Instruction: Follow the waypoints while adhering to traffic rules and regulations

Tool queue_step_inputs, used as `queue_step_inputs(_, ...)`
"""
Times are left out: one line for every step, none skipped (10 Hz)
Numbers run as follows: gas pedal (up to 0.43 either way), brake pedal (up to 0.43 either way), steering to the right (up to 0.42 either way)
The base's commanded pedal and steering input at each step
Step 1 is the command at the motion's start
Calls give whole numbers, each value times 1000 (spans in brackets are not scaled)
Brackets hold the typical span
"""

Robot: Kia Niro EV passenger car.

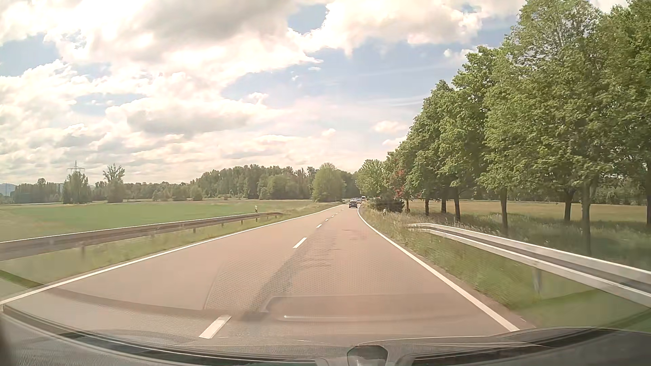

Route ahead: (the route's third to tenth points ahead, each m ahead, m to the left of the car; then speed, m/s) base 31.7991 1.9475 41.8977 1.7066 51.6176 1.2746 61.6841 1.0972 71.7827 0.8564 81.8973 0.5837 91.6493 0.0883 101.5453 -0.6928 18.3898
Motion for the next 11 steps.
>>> queue_step_inputs(67,0,5)
queue_step_inputs(67,0,5)
queue_step_inputs(67,0,5)
queue_step_inputs(67,0,4)
queue_step_inputs(67,0,4)
queue_step_inputs(67,0,4)
queue_step_inputs(67,0,4)
queue_step_inputs(67,0,3)
queue_step_inputs(67,0,3)
queue_step_inputs(67,0,3)
queue_step_inputs(67,0,3)
